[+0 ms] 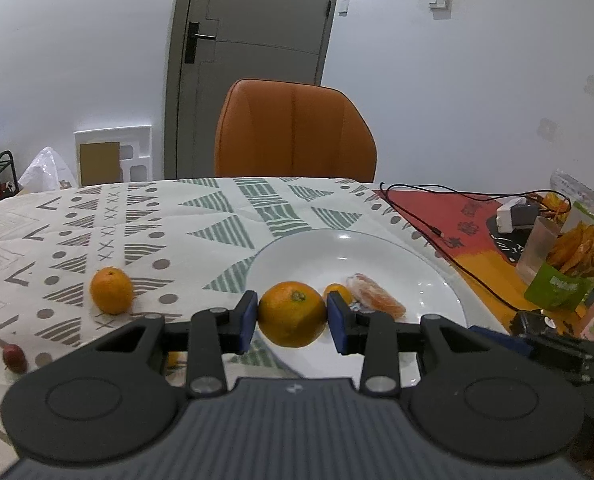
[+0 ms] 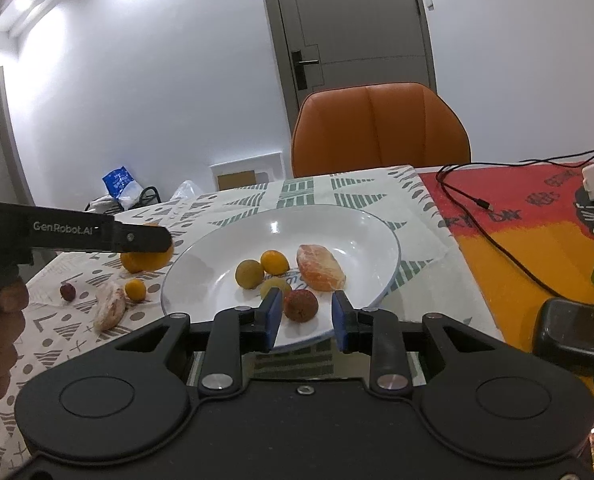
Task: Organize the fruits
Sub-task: 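Carry the mandarin and plum over the white plate and open both tools, then grasp a small red fruit with the left tool while the right grasps a peeled pomelo piece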
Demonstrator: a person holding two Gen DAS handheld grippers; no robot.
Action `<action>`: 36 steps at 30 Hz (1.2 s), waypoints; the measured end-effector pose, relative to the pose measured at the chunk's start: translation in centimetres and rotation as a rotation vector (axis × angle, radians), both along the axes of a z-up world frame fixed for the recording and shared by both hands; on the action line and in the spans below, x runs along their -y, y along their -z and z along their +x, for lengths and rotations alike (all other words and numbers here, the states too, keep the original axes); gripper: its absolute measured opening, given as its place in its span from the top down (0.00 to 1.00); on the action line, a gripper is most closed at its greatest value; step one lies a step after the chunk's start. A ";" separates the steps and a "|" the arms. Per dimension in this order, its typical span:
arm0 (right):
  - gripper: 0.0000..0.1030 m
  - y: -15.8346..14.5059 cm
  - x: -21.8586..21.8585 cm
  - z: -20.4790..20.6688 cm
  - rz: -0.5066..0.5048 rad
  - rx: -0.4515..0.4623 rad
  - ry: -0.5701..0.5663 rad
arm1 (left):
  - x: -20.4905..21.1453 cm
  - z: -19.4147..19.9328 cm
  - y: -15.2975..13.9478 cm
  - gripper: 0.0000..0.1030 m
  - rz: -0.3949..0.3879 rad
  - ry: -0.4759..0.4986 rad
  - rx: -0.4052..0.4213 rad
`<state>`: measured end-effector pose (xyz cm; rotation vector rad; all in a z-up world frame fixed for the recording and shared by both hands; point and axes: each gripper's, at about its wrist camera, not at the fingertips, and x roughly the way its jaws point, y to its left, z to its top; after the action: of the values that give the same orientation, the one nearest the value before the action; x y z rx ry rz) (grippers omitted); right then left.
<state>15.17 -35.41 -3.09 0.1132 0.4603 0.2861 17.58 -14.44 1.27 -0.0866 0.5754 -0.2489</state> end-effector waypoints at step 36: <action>0.50 -1.4 -3.0 -0.5 0.008 -0.003 -0.036 | -8.1 -1.8 0.2 0.38 -0.010 -0.167 -0.031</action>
<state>14.71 -32.42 -1.71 0.1133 0.4644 0.3227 15.78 -6.29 1.10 -0.1483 0.5946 -0.0882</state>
